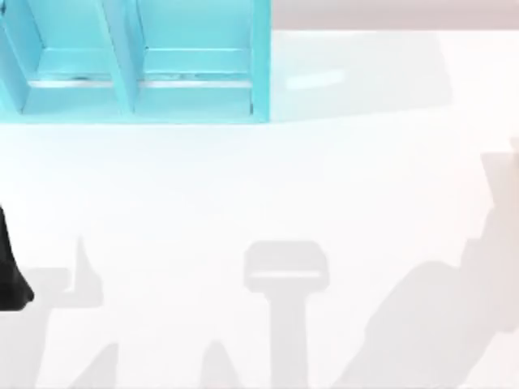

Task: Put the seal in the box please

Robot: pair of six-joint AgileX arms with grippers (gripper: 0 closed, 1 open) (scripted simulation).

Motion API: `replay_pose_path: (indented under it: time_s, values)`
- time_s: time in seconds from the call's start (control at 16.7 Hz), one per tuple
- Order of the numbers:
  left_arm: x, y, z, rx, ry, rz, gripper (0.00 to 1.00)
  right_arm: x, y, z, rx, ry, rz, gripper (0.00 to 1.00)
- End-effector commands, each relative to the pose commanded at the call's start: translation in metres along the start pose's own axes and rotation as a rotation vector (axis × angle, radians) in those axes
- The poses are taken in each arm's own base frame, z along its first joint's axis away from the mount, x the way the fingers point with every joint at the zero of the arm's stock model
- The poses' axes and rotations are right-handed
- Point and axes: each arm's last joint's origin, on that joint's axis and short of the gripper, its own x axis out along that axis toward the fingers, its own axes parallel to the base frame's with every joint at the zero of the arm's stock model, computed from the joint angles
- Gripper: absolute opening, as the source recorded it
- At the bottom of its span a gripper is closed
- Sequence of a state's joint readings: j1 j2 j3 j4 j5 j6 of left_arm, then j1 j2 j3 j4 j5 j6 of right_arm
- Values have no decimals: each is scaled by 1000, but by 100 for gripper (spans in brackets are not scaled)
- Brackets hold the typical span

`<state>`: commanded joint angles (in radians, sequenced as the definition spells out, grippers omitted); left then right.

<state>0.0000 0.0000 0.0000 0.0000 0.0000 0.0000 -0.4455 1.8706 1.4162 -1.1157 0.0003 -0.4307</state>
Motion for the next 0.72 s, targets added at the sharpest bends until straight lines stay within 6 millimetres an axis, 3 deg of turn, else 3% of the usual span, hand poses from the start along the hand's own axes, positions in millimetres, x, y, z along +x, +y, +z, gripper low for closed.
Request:
replay_pose_path:
  time_s: [0.36,0.72]
  values:
    - [0,0,0,0,0,0,100,0,0,0,0,0,0,98]
    - [0,0,0,0,0,0,100,0,0,0,0,0,0,100]
